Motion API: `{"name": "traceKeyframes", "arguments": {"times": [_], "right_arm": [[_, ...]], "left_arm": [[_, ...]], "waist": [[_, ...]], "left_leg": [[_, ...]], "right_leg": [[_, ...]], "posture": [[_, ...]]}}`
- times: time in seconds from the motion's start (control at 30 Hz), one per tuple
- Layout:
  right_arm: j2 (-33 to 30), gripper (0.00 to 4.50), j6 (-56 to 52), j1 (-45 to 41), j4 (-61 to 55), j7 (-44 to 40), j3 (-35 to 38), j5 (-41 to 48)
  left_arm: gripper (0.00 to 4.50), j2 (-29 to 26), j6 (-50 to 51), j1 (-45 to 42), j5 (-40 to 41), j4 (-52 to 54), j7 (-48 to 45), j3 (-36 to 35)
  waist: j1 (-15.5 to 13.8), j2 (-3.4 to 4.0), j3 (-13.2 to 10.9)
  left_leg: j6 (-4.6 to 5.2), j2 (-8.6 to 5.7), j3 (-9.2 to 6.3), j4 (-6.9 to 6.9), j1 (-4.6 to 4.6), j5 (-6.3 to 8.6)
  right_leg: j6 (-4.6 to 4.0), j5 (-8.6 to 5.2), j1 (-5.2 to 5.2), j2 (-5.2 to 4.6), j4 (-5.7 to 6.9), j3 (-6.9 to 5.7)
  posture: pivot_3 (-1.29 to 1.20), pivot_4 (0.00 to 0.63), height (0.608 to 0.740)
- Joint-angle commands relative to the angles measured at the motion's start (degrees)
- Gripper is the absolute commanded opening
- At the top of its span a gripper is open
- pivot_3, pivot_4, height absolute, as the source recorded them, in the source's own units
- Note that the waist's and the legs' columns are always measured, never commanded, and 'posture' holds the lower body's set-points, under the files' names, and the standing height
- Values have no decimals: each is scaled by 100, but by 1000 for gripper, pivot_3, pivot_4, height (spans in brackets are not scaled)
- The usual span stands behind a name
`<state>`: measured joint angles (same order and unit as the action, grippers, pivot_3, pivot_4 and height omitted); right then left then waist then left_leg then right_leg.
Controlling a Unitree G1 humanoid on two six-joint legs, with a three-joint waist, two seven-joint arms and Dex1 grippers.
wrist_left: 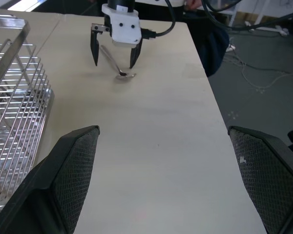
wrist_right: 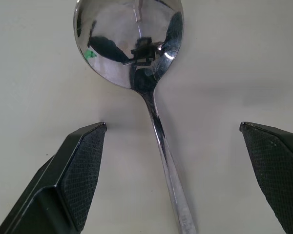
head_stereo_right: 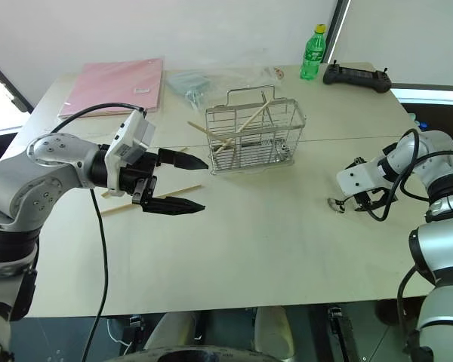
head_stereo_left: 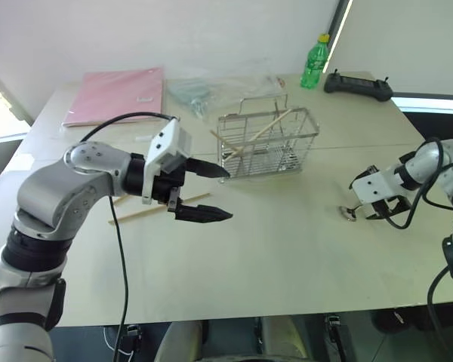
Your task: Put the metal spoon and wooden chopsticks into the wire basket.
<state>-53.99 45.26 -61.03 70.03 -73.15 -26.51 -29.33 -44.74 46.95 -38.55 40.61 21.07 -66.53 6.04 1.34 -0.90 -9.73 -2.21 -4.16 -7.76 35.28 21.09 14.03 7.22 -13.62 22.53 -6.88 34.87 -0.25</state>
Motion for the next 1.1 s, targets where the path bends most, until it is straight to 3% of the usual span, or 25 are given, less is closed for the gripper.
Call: {"name": "traceKeyframes", "arguments": {"times": [0.03,0.1,0.3,1.1], "right_arm": [[81,3984,6,-124,52,39,36,2],[96,3281,28,-108,52,18,52,10],[130,391,31,-23,25,-52,128,116],[115,188,-5,226,-146,-139,252,441]], "left_arm": [[4500,-57,-151,-24,-41,95,-104,-22],[4500,-21,-140,-56,-37,69,-82,-46],[4500,12,-120,-59,-13,91,-40,-84],[4500,55,-210,-160,-52,-21,-1,-51]], "waist": [[5,-2,-1],[37,-4,-2],[133,-4,-2],[127,-5,-2]], "left_leg": [[0,1,2,0,-5,0],[0,3,4,0,-15,0],[0,4,10,-6,-39,0],[1,6,16,-10,-53,0]], "right_leg": [[0,0,0,0,8,2],[0,0,-3,3,18,5],[-13,-7,-15,3,25,13],[-6,-4,-23,5,26,20]], "posture": [[0,150,709],[0,150,709],[0,150,709],[0,150,709]]}}
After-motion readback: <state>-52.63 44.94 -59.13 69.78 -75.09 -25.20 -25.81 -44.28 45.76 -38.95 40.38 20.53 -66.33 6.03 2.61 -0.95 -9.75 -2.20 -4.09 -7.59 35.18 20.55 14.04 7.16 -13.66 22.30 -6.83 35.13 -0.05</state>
